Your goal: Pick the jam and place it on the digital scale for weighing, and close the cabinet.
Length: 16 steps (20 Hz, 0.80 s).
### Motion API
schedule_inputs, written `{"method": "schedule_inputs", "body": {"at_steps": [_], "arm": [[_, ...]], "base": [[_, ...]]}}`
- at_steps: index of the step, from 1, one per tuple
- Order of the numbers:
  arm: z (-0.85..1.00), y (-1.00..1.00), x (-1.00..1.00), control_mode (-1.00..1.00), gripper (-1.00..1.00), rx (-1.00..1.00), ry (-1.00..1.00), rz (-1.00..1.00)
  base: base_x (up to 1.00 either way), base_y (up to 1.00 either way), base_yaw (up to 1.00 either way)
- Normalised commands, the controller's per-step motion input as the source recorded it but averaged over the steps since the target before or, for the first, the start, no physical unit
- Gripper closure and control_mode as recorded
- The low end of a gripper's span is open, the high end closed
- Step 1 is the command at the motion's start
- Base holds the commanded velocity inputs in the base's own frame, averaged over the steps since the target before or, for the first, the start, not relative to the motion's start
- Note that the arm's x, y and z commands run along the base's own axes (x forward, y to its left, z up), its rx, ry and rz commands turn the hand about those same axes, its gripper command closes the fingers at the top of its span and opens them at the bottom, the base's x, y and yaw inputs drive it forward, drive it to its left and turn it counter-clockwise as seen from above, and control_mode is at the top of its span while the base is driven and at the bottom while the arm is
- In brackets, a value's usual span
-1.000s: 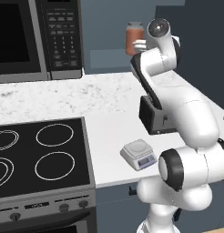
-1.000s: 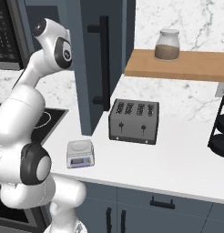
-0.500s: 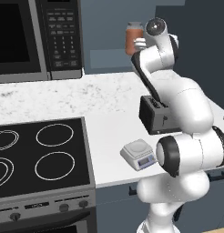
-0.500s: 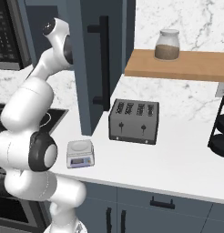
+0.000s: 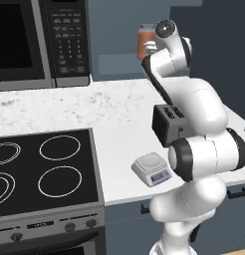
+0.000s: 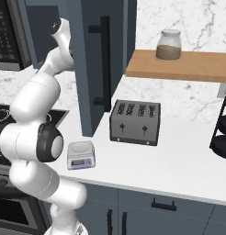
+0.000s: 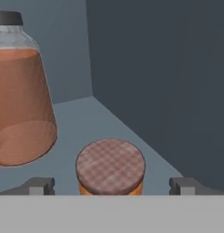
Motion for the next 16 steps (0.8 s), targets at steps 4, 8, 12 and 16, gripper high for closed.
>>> {"method": "schedule_inputs", "body": {"at_steps": [4, 8, 12, 16], "arm": [[-0.15, -0.05, 0.17, -1.0, -1.0, 0.0, 0.01, -0.01], [-0.08, -0.12, 0.12, -1.0, -1.0, 0.0, 0.0, -0.01], [-0.1, -0.15, 0.05, -1.0, -1.0, 0.0, 0.0, -0.01], [-0.18, -0.02, 0.1, -1.0, 1.0, 0.0, 0.0, -0.01]], "base": [[0.0, 0.0, 0.0], [0.0, 0.0, 0.0], [0.0, 0.0, 0.0], [0.0, 0.0, 0.0]]}}
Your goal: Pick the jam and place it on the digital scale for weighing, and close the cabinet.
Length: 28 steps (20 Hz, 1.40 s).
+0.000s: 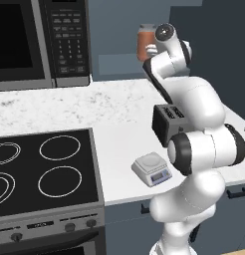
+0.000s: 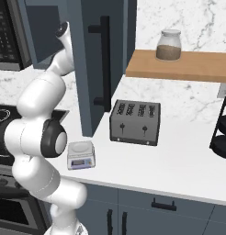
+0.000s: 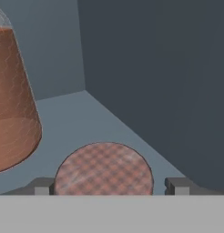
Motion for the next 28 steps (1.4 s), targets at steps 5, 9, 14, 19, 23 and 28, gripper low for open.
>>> {"method": "schedule_inputs", "body": {"at_steps": [5, 9, 14, 19, 23, 28], "arm": [[-0.14, 0.0, 0.09, -1.0, 1.0, 0.0, 0.0, 0.0], [-0.05, 0.06, -0.09, -1.0, 1.0, 0.0, -0.04, 0.0], [0.0, 0.62, -0.77, -1.0, 1.0, 0.01, -0.01, 0.02], [0.03, 0.59, -1.0, -1.0, 1.0, 0.01, 0.0, 0.07], [-0.04, 0.19, -1.0, -1.0, 1.0, 0.0, -0.03, 0.06], [-0.39, 0.03, -1.0, -1.0, 1.0, 0.03, 0.04, 0.01]], "base": [[0.0, 0.0, 0.0], [0.0, 0.0, 0.0], [0.0, 0.0, 0.0], [0.0, 0.0, 0.0], [0.0, 0.0, 0.0], [0.0, 0.0, 0.0]]}}
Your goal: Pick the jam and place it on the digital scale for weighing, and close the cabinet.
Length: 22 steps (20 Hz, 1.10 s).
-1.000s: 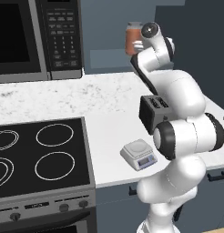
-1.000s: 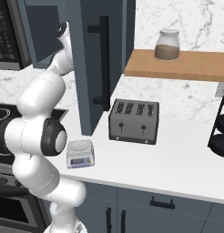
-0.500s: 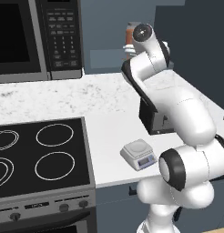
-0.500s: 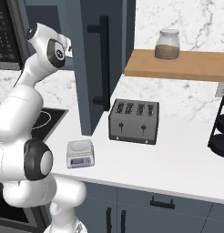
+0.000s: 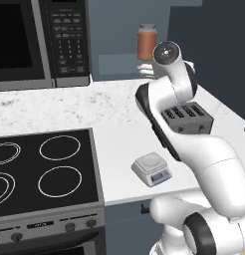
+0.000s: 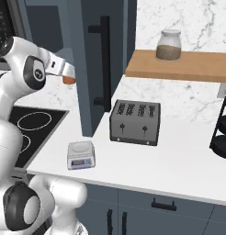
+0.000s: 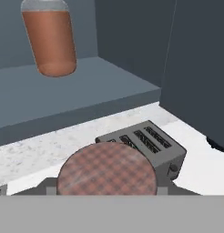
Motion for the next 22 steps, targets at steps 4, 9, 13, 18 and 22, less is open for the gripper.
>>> {"method": "schedule_inputs", "body": {"at_steps": [4, 9, 13, 18, 22], "arm": [[-0.68, 0.0, -0.8, -1.0, 1.0, 0.18, 0.08, 0.16], [-0.9, 0.0, -0.5, -1.0, 1.0, 0.09, -0.01, 0.31], [-0.94, 0.0, -0.04, -1.0, 1.0, 0.04, 0.05, 0.37], [-0.64, 0.51, 0.22, -1.0, 1.0, -0.12, 0.11, 0.21], [-0.47, 0.0, 0.18, -1.0, 1.0, -0.03, 0.06, 0.25]], "base": [[0.0, 0.0, 0.0], [0.0, 0.0, 0.0], [0.0, 0.0, 0.0], [0.0, 0.0, 0.0], [0.0, 0.0, 0.0]]}}
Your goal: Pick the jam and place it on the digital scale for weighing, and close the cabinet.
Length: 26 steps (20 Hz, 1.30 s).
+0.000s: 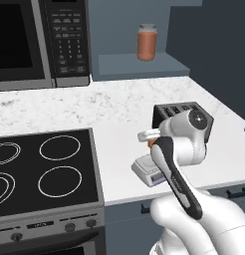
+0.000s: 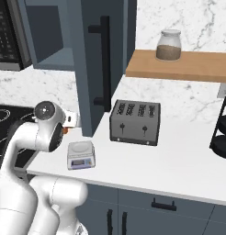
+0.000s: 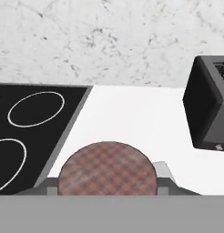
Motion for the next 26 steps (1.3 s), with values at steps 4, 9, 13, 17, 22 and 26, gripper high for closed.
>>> {"method": "schedule_inputs", "body": {"at_steps": [4, 9, 13, 17, 22, 26], "arm": [[-0.21, 0.0, 0.11, -1.0, 1.0, 0.0, 0.0, 0.3], [-0.49, 0.02, 0.18, -1.0, 1.0, -0.01, -0.11, 0.32], [-0.47, -0.02, 0.42, -1.0, 1.0, 0.0, -0.01, 0.33], [-0.14, -0.09, 0.14, -1.0, 1.0, 0.0, -0.11, 0.33], [-0.16, -0.22, 0.01, -1.0, 1.0, 0.01, -0.09, 0.23], [-0.29, -0.08, 0.0, -1.0, 1.0, 0.0, -0.05, 0.08]], "base": [[0.0, 0.0, 0.0], [0.0, 0.0, 0.0], [0.0, 0.0, 0.0], [0.0, 0.0, 0.0], [0.0, 0.0, 0.0], [0.0, 0.0, 0.0]]}}
